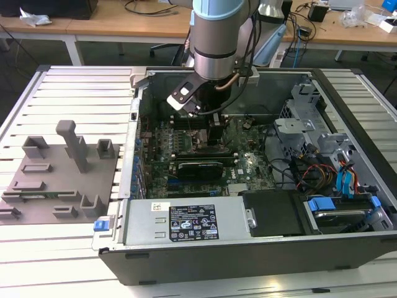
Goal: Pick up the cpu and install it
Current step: 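Place the cpu into insertion slot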
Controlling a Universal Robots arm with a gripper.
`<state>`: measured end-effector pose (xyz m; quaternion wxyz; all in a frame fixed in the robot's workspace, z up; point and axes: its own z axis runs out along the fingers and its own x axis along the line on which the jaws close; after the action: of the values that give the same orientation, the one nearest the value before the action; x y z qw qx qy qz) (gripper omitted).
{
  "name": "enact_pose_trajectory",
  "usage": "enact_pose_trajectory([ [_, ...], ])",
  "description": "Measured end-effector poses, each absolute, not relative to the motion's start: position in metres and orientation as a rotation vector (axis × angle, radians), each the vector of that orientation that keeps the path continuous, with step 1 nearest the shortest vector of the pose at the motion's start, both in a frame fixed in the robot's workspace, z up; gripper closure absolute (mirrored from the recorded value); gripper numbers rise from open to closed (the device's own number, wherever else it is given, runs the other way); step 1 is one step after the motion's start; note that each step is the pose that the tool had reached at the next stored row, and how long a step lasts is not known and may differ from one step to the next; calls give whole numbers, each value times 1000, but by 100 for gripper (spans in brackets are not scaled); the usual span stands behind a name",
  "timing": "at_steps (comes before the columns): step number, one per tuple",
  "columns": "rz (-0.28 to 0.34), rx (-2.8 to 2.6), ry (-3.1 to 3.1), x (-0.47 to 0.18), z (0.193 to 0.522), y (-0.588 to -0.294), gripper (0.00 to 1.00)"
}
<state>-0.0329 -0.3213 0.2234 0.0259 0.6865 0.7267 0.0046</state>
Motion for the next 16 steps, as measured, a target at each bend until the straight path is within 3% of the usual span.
enact_pose_trajectory([
  [16, -31, 2117, 2243, -32, 211, -311, 45],
])
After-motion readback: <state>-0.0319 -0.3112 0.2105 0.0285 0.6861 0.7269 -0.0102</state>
